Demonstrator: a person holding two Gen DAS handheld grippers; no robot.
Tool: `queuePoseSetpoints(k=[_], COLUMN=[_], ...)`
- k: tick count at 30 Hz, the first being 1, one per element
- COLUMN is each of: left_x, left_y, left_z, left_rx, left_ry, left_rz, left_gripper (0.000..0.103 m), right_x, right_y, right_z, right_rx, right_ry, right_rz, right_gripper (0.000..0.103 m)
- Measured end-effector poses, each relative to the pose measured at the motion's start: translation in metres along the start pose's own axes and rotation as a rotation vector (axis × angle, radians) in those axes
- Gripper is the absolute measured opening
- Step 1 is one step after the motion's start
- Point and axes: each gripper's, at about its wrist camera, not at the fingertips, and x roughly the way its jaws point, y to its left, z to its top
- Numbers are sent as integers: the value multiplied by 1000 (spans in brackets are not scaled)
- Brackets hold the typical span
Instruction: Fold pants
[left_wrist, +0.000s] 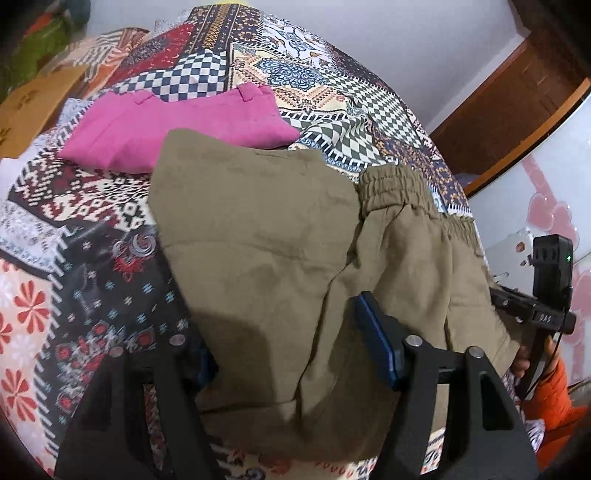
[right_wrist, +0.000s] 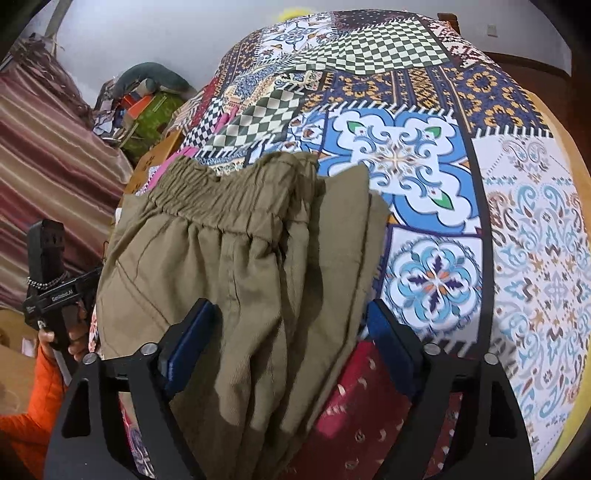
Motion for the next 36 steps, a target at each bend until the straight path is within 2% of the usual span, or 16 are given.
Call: queuePoseSetpoints(k=[2,5,6,7,10,13,18,36], left_x=[2,4,4,5,2,-4,-22,-74], left_y=[-2,-4,-4,-5,-7,-15,-32,-58], left_z=[6,13,15,17,19,19,20,36], left_rx=[6,5,6,8,15,51,110,173], left_ry=[-4,-8,-7,-7,-19,-46,-104,-241], left_rz=[3,6,18,31,57,92,132,165], left_gripper=[52,31,21,17,12,9,6,5], right_x=[3,4,3,1,-1,-3,-11,-41], right_y=[2,2,2,2,4,4,12,47], right_z=[6,12,14,17,24,29,37,66], right_rx=[-2,-3,-11,-23,-44,-60,-89,-207], right_ry=[-10,-28,-32,-41,-53,-64,-102,-203], right_rz=[-3,-6,-5,-9,-20,-23,-25,-20], right_gripper=[76,64,56,50,35,25,16,12])
